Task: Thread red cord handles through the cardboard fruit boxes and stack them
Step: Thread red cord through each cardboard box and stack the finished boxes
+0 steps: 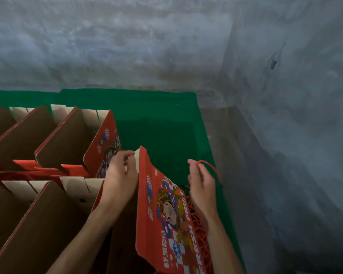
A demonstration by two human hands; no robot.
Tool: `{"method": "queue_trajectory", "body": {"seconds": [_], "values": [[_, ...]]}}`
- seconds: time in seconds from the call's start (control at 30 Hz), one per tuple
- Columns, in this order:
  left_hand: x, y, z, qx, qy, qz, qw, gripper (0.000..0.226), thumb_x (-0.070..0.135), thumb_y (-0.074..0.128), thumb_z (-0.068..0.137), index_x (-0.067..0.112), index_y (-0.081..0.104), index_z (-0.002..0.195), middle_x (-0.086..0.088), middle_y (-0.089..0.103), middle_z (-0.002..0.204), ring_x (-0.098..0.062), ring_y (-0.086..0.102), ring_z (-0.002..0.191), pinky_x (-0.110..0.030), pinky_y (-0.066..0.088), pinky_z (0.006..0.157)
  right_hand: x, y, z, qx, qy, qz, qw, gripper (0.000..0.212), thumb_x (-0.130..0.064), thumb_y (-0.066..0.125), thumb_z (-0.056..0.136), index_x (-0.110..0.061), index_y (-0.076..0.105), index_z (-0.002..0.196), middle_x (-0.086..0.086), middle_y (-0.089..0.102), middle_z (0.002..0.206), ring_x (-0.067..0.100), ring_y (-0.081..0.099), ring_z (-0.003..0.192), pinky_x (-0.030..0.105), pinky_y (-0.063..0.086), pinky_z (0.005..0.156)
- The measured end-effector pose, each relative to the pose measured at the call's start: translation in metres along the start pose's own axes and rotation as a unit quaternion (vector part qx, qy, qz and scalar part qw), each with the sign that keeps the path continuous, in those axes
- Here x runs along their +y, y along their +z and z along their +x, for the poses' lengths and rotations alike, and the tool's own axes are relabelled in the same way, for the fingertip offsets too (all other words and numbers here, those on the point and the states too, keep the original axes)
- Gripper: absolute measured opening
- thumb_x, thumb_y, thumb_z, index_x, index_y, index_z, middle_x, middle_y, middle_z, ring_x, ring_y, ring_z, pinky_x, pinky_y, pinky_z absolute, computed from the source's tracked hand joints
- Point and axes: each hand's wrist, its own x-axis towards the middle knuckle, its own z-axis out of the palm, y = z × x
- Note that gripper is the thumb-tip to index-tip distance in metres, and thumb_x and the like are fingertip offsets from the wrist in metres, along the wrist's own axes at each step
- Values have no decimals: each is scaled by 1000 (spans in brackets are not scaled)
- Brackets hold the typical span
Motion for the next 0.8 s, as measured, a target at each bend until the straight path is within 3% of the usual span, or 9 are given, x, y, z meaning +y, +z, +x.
{"method": "queue_trajectory", "body": {"seconds": [0.07,0.13,0.23,0.33,0.47,0.6,0.67,0.73,0.8], "values": [[16,-3,-1,-1,77,-46,996,31,40,46,105,23,67,120,10,67,118,1,62,109,-22,51,93,-11,8,-11,-46,-60,-32,997,29,-49,43,109,-40,67,122,-23,61,76,-4,55,66,13,43,61],[30,-3,-5,-116,126,-46,984,43,52,41,104,25,74,109,15,72,110,8,63,107,-9,47,90,-24,16,-22,-104,-118,-28,987,29,-52,42,109,-40,67,117,-16,63,76,1,56,63,19,45,58],[39,3,-16,-261,119,-31,957,65,70,34,100,21,73,82,5,73,80,-2,69,79,-23,55,81,-43,23,-33,-174,-202,-22,964,26,-42,43,112,-34,67,118,-9,71,99,15,71,90,29,56,73],[39,5,-16,-243,118,-81,959,41,56,53,99,26,74,79,7,73,76,-4,70,73,-19,52,69,-47,24,-36,-176,-286,-80,939,26,-33,46,110,-29,66,126,-14,68,118,14,69,107,36,57,83],[29,0,-10,-218,68,-175,958,11,22,70,94,18,79,97,-2,79,93,-18,75,91,-29,58,81,-41,23,-42,-158,-319,-123,926,18,-20,56,100,-19,71,109,-16,66,115,12,68,97,40,56,75],[29,-1,-17,-160,70,-191,966,11,18,69,94,15,78,100,-1,79,92,-15,76,90,-24,60,80,-38,28,-45,-156,-318,-114,928,16,-19,58,99,-16,65,84,-11,62,91,18,61,77,44,50,65],[28,-4,-19,-102,87,-193,972,11,18,70,93,15,78,100,1,79,91,-13,76,90,-27,60,82,-40,30,-47,-144,-251,-88,953,32,-38,53,106,-22,62,79,-10,59,80,17,58,71,38,49,64],[28,-5,-22,-82,118,-175,974,11,21,73,92,21,76,102,5,79,92,-10,75,91,-26,59,84,-47,30,-46,-142,-126,-28,981,49,-61,40,106,-27,72,91,-13,69,85,7,66,82,25,52,74],[28,-6,-28,-100,152,-119,976,14,24,74,91,27,72,105,12,78,92,-4,74,90,-25,57,84,-51,29,-40,-158,-47,34,986,52,-62,37,106,-31,79,107,-12,78,103,4,72,101,20,56,85]]}}
